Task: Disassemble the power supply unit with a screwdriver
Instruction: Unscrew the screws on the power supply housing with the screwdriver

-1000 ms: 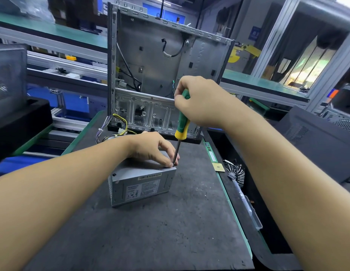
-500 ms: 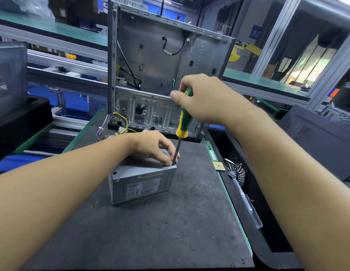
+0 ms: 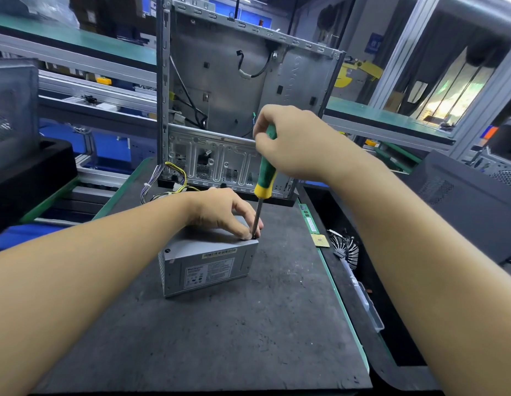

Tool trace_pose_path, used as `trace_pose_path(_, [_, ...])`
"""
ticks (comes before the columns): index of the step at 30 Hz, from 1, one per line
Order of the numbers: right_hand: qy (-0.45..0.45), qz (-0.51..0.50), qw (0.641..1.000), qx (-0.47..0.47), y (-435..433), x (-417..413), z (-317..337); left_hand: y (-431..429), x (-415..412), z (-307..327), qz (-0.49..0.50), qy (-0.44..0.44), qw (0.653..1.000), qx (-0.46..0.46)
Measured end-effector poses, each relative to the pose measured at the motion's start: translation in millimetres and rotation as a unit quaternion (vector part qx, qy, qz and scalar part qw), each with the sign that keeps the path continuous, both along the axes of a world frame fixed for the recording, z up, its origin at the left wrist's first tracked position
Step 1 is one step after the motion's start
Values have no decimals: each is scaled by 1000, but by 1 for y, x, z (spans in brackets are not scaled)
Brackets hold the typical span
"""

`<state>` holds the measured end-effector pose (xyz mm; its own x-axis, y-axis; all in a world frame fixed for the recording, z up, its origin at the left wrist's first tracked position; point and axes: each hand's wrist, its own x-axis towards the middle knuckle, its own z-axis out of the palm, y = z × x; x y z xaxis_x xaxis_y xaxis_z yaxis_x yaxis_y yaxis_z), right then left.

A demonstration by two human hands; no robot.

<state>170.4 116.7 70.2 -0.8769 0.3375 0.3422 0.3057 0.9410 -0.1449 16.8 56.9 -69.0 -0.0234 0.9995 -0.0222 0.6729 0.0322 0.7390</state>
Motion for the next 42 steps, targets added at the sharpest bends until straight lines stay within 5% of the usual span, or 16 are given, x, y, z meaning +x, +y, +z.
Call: trace_pose_path(42, [-10,-23,1000,-2,-8,2,4,2,-2,-2,-13,-10,1000,3])
